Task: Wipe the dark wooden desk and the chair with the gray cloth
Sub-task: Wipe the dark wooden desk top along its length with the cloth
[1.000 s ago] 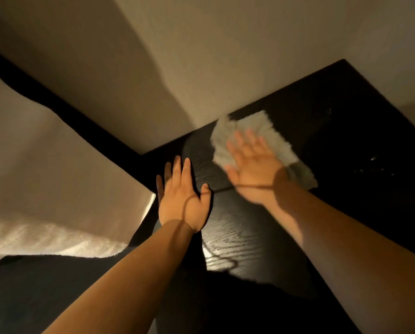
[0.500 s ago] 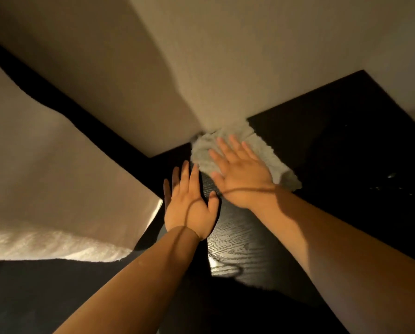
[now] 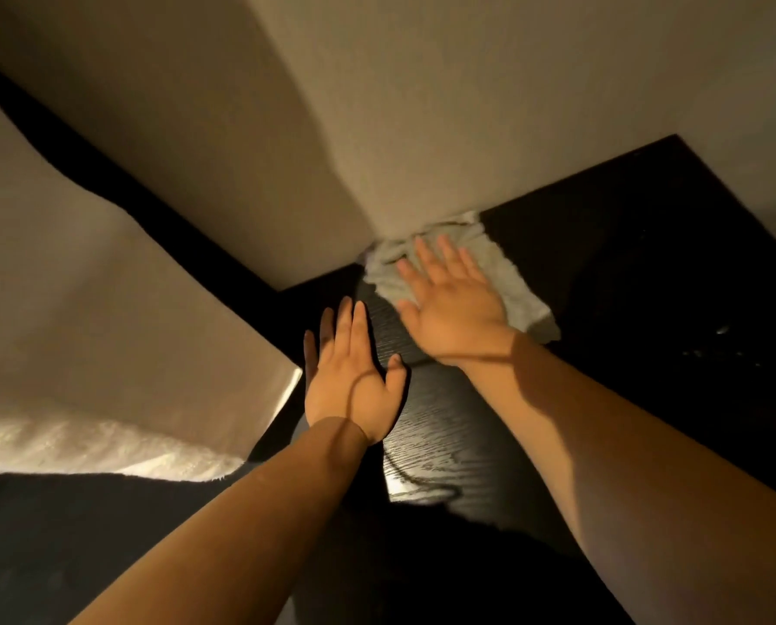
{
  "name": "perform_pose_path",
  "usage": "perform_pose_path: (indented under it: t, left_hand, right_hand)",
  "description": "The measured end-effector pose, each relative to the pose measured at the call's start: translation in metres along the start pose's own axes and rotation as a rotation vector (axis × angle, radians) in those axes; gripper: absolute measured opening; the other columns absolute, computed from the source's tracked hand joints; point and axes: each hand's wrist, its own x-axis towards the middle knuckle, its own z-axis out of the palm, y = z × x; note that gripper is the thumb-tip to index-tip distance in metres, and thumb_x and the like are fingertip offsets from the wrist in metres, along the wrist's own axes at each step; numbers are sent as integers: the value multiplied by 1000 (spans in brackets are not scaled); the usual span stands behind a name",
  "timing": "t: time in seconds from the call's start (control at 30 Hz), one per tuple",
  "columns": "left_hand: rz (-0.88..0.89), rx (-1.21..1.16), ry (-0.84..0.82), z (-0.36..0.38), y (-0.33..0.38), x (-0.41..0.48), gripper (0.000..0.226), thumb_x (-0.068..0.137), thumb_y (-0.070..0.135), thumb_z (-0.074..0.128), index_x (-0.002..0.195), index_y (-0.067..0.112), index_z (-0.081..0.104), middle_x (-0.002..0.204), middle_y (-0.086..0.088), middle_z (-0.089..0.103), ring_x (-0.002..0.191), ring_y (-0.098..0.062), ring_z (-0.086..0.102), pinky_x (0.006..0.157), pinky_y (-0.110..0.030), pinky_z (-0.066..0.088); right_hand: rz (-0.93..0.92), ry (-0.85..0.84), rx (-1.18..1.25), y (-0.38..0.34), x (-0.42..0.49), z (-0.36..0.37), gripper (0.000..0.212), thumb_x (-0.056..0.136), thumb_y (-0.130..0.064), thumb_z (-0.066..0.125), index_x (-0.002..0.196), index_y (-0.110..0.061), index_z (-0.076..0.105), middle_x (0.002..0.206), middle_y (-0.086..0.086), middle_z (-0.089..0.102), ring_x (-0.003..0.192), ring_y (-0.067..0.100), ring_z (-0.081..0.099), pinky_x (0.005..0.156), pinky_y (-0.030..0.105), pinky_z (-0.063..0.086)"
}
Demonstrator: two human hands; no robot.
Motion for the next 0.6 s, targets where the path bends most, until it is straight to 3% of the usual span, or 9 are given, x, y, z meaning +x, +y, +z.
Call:
perform_pose_path:
  t: [0.13,0.27,0.33,0.47,0.6]
  left_hand:
    - [15,-3,-3,-3,-1,-2,87,96,58,32,168,16,6,177,-2,4,162,-22,-6,130,-45,-7]
    - [32,-2,10,-5,0,-1,87,96,61,30,168,16,10,176,-2,6,162,-23,-3,131,-44,-5]
    - [35,-1,5,-3,-1,1,88,96,63,28,168,16,10,176,-3,6,162,-25,-2,131,-46,-3]
    - [51,15,-6,-3,-3,-1,90,95,64,27,168,14,10,176,-4,6,162,-27,0,131,-50,1]
    - [46,29,1,-1,-4,0,87,100,61,36,168,15,9,176,-3,6,162,-27,-1,131,-48,-1]
  right_hand:
    - [-94,-55,31,23,-4,-10,77,97,-60,6,167,-31,17,176,-3,0,162,20,-7,129,40,-8]
    - [219,23,-8,89,-2,-22,68,107,-54,13,168,-25,12,176,2,-2,162,25,-5,130,44,-5]
    - [299,16,41,87,-2,-22,69,107,-54,16,168,-24,9,176,4,-4,162,28,-8,130,46,-6]
    - [82,36,58,34,-30,-4,72,102,-56,15,167,-25,19,176,4,5,162,27,-4,131,45,-3]
    - [-122,-98,24,22,-60,2,78,96,-62,2,167,-30,11,175,-3,-11,160,19,-17,130,43,-5]
